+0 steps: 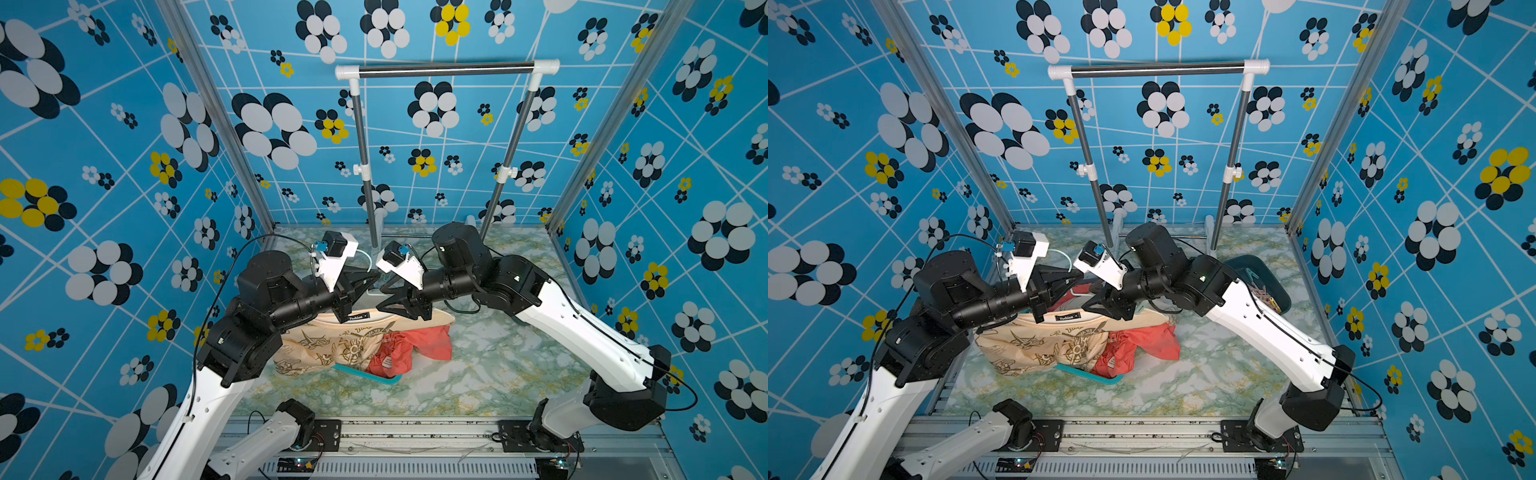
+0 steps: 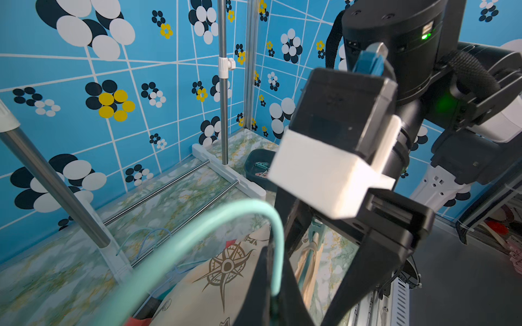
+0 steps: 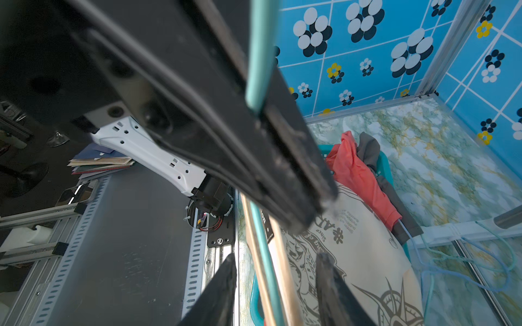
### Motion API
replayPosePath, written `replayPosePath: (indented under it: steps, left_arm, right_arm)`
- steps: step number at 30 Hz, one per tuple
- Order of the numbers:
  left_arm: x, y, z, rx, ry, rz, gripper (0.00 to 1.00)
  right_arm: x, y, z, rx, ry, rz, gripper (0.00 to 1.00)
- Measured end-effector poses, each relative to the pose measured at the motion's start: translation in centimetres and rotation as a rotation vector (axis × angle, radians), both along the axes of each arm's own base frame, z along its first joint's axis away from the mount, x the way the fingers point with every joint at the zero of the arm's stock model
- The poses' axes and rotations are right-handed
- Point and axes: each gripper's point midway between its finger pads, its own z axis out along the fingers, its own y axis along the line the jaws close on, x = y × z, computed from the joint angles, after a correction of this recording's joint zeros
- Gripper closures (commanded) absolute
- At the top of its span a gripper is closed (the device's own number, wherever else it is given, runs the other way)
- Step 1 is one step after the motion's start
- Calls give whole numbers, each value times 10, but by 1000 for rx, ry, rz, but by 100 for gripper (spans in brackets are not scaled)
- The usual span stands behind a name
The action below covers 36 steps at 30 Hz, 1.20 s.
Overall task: Use clothespins to secure the t-shirt on both sides of the hanger
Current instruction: Adjust the hanger in the basket.
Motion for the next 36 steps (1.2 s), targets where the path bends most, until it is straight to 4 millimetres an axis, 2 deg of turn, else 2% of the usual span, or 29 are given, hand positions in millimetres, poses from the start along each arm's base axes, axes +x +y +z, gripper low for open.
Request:
replayPosePath:
  steps: [7,16,20,26,30,36]
  left_arm:
    - [-3,-3,5,-20,-7,-25,100]
    - [-7,-6,6,-39,6,-58,100]
    - [-8,-7,7,-47,13,-61,100]
    - [-9,-9,11,-73,9,-76,100]
    - [-9,-10,14,-88,10,-81,100]
    - [-9,-9,15,-98,13,-76,100]
  right_arm:
    - [-11,2,3,21,42,53,67]
    - [-16,9,11,76,58,90,64]
    - [-18,13,18,116,69,109,66]
    - [-19,19,35,192,85,124,79]
    - [-15,23,36,225,118,117,99]
    - [-15,26,36,250,153,128,100]
